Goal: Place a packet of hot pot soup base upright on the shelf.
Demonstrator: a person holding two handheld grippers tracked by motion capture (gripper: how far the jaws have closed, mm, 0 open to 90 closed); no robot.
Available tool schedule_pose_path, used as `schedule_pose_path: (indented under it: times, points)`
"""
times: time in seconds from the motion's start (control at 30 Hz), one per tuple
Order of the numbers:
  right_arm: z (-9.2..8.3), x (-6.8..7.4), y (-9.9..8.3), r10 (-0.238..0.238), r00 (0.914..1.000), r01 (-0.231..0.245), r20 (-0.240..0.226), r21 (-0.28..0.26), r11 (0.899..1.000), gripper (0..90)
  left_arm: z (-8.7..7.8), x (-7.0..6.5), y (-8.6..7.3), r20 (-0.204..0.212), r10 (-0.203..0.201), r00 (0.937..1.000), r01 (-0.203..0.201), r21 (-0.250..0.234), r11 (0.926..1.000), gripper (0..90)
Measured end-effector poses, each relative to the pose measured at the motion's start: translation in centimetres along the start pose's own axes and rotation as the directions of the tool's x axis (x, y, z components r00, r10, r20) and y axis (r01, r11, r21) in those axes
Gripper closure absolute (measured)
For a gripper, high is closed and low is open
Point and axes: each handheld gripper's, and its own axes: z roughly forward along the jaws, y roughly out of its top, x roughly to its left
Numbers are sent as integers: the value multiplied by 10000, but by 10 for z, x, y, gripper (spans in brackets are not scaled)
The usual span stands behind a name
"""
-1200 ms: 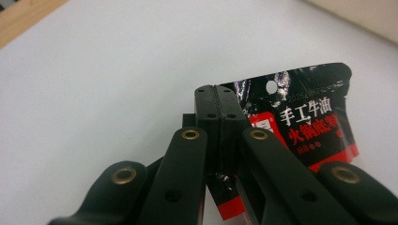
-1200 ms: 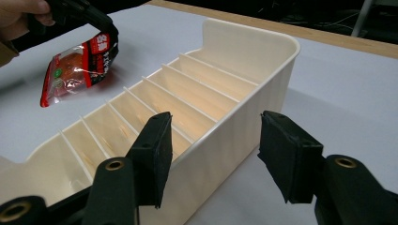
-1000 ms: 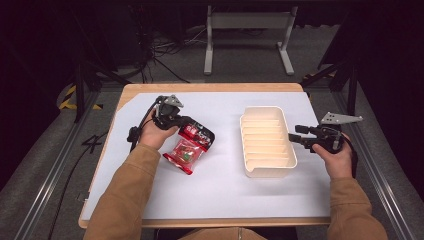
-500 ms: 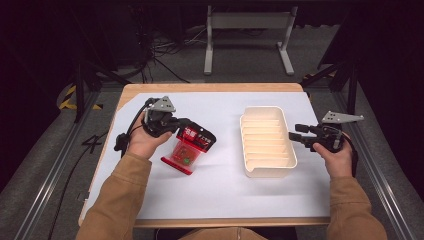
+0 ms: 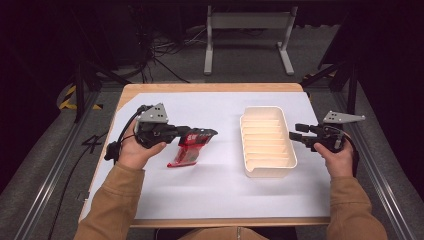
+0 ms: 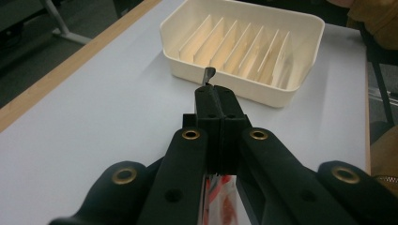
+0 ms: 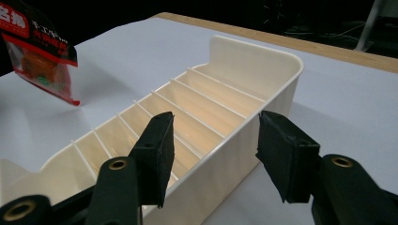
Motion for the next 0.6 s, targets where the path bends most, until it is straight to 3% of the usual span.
schedule_pose_path:
  times: [0.3, 0.43, 0.6]
  points:
    - [-1, 0, 1, 7, 10000, -6, 10, -89, 10000, 463, -8, -4, 7, 93, -109, 9999, 118, -1016, 9948, 900]
    - [-2, 0, 1, -5, 10000, 5, 9, -146, 9999, 463, -10, -9, 13, 260, 8, 9997, 35, -1672, 9859, 900]
    - [-3, 0, 2, -54, 10000, 55, 24, -214, 9998, 463, -9, -12, 19, 369, 49, 9993, 29, -2103, 9776, 900]
